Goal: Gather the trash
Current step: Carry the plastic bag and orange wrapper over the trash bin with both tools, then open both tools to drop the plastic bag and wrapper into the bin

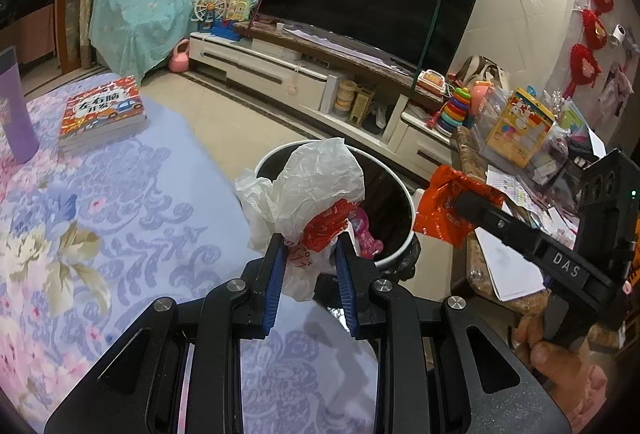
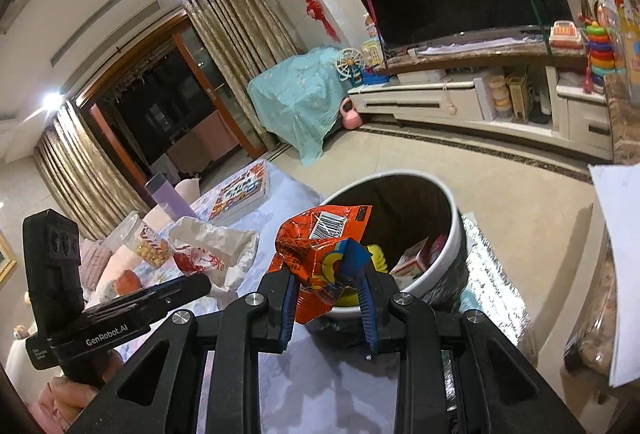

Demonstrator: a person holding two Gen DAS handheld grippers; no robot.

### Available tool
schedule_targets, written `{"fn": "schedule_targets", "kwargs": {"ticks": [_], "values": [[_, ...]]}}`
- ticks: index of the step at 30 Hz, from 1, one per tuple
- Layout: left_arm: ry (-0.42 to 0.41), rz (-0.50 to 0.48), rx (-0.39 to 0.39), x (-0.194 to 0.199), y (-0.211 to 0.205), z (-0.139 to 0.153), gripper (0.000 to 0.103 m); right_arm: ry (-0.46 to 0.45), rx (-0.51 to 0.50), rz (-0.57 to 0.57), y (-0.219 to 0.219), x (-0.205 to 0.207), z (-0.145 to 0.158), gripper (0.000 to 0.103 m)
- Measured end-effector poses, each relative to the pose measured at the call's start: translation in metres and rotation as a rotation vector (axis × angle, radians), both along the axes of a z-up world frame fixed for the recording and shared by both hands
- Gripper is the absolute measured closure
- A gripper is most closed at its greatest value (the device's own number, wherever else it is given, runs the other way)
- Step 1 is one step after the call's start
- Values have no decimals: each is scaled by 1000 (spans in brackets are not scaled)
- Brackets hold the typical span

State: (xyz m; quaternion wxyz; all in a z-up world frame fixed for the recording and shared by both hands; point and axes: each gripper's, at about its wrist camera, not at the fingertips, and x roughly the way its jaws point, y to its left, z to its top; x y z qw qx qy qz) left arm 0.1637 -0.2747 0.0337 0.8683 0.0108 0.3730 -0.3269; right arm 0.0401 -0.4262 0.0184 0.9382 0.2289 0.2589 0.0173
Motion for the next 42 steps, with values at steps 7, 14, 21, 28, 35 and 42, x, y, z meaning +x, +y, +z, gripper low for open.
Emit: {"fn": "schedule_targets", "kwargs": {"ticks": [7, 14, 21, 28, 35, 42], "values": [[-13, -13, 37, 10, -20, -3, 79, -6, -24, -14, -8, 6, 5, 76], [-20, -19, 62, 16, -33, -7, 79, 3, -44, -15, -9, 12, 5, 76], [-18, -24, 78, 23, -44, -10, 79, 11, -47, -25, -15, 16, 4, 76], [-18, -31, 89, 27, -53, -13, 79, 22, -49, -27, -18, 23, 3, 76], [-10, -44, 100, 34, -63, -18, 79, 47, -57, -23, -21, 32, 0, 76], [-1, -48, 111, 41, -70, -23, 79, 72, -68, -17, -21, 41, -3, 76]]}}
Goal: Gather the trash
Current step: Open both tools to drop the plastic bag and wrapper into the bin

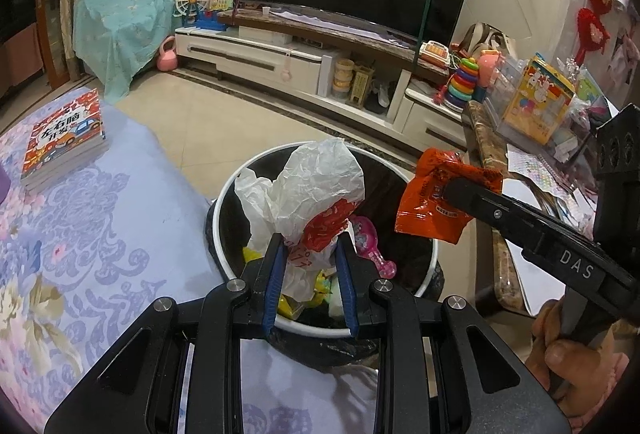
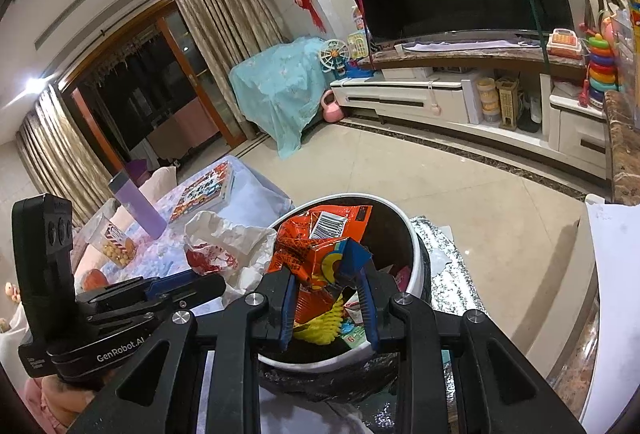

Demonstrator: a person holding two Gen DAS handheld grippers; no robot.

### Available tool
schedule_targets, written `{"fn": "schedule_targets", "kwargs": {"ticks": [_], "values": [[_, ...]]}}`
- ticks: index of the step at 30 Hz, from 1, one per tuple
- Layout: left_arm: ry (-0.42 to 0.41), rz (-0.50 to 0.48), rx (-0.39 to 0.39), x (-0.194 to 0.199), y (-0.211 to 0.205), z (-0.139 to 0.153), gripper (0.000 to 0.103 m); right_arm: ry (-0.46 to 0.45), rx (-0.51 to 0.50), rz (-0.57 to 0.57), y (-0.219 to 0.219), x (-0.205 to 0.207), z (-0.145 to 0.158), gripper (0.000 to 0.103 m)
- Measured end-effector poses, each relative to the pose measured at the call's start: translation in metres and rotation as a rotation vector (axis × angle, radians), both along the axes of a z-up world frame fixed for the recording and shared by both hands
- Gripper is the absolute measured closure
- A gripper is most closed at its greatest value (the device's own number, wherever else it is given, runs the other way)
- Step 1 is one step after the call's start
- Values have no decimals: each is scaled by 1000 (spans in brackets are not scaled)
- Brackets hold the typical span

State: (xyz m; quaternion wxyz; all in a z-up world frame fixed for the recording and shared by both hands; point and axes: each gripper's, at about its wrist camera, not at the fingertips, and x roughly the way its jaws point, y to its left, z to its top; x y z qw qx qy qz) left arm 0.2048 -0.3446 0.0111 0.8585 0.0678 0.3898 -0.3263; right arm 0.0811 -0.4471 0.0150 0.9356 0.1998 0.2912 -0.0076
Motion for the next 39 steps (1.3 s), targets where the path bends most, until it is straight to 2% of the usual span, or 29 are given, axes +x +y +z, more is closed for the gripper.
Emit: {"fn": "schedule_targets", "kwargs": {"ticks": [14, 39], "values": [[20, 9, 24, 11, -7, -8, 79, 49, -17, 7, 0, 17, -10, 75], [38, 9, 52, 22, -14, -16, 78, 83, -40, 10, 2, 26, -16, 73]]}}
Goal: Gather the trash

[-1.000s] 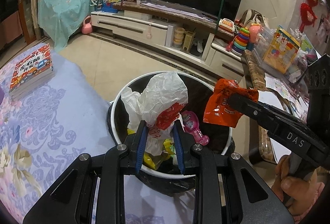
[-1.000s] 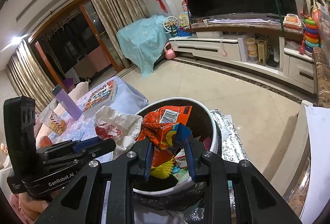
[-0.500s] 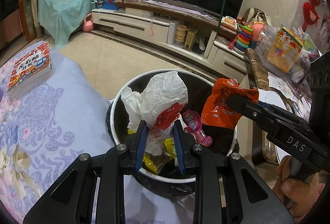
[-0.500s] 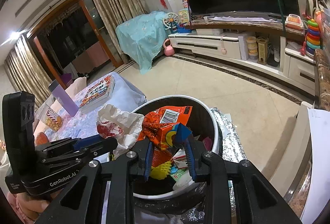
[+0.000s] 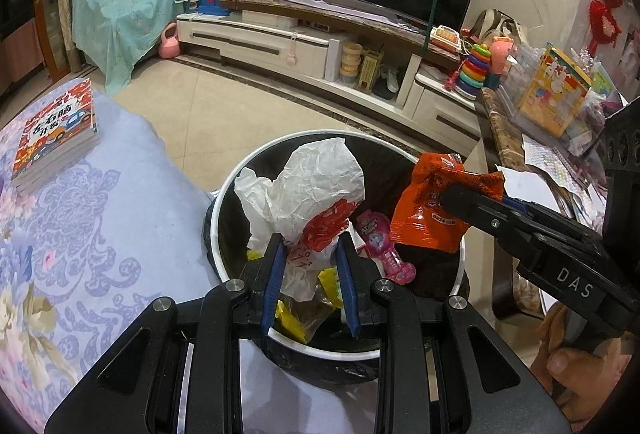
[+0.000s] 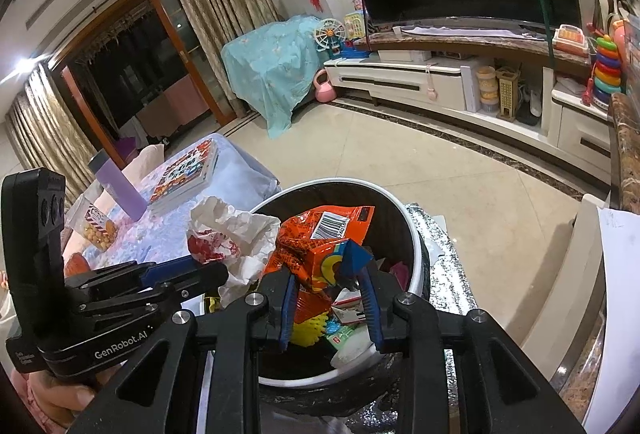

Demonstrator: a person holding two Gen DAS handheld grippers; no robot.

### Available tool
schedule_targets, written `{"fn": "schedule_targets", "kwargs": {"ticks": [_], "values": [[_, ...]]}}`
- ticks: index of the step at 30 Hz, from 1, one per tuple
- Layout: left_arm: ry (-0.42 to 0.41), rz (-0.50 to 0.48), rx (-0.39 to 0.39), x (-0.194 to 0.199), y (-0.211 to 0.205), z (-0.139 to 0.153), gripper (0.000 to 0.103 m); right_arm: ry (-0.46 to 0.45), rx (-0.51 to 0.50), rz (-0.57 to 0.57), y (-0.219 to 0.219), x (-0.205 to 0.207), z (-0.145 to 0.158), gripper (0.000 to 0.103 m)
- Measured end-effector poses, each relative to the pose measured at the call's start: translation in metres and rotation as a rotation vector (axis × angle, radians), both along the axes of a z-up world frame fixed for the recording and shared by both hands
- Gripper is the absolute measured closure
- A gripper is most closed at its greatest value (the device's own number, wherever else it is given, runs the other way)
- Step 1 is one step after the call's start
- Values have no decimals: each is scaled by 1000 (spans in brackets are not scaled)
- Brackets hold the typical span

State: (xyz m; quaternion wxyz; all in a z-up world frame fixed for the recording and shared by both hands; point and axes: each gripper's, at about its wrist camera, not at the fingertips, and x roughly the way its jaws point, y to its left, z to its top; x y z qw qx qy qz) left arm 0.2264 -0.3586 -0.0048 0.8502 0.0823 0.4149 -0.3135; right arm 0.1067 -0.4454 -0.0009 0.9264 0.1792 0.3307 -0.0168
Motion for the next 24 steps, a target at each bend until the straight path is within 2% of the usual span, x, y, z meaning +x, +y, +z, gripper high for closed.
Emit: {"fn": "schedule_targets", "kwargs": {"ticks": [6, 11, 12, 14, 18, 21, 24], "values": [[8, -6, 7, 1, -1, -3, 77, 11, -4, 2, 0, 3, -3, 73], [7, -11, 9, 1, -1, -2, 70, 25, -3, 2, -2, 5, -6, 72], [5, -11, 9, 1, -1, -1, 65, 28, 1, 1, -2, 6, -6, 67], [-3, -11, 6, 0, 2, 1, 63, 33, 14, -4, -6, 6, -8, 56], [-17, 4, -5, -1, 8, 6, 50, 27, 24, -8, -7, 5, -7, 42], [-22, 14, -16, -2, 16, 9, 48, 12, 29, -13, -6, 2, -3, 34], [-27, 29, -27, -5, 27, 12, 47, 5, 36, -17, -5, -1, -1, 32]]}}
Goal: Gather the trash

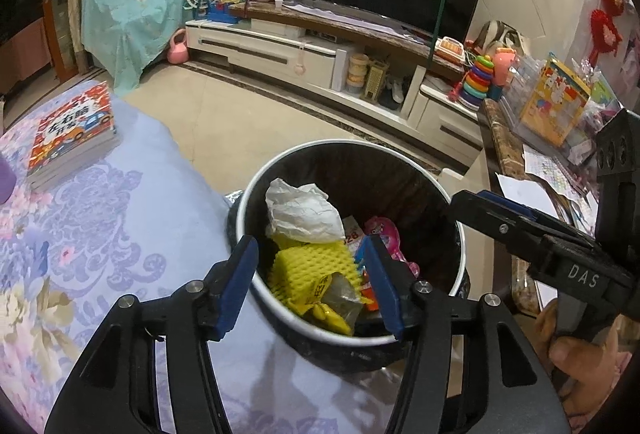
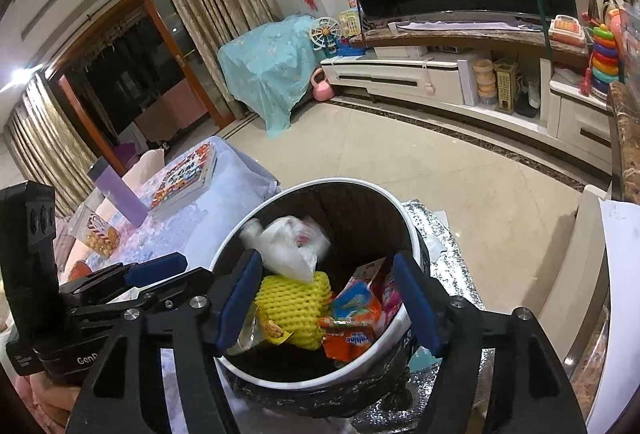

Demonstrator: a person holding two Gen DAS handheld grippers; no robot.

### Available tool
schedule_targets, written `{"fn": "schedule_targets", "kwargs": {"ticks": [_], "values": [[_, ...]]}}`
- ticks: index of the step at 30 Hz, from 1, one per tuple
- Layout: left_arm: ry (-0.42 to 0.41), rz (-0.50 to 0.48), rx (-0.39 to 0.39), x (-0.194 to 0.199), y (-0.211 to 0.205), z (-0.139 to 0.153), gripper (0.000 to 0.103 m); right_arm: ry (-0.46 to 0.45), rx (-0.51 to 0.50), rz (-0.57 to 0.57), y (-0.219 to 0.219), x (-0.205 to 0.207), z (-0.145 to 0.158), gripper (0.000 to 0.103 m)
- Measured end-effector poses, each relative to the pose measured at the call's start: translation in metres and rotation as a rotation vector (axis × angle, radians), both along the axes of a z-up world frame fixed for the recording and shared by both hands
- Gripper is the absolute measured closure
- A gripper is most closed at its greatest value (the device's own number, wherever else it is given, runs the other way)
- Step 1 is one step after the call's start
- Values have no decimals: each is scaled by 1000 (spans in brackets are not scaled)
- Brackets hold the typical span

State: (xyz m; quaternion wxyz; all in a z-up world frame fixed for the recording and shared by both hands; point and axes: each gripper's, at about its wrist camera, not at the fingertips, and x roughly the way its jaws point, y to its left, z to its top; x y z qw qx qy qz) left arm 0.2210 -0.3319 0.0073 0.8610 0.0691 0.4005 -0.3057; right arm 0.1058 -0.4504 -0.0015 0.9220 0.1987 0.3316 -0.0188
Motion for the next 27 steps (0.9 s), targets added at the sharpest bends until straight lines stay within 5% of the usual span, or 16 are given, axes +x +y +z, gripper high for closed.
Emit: {"fn": "schedule_targets", "kwargs": {"ticks": [12, 27], "values": [[-31, 85, -116, -46, 64, 12, 32, -66, 46, -18, 22, -40, 20, 2], [-127, 216, -197, -127, 155, -8, 20, -157, -102, -99, 88, -108, 17, 0]]}}
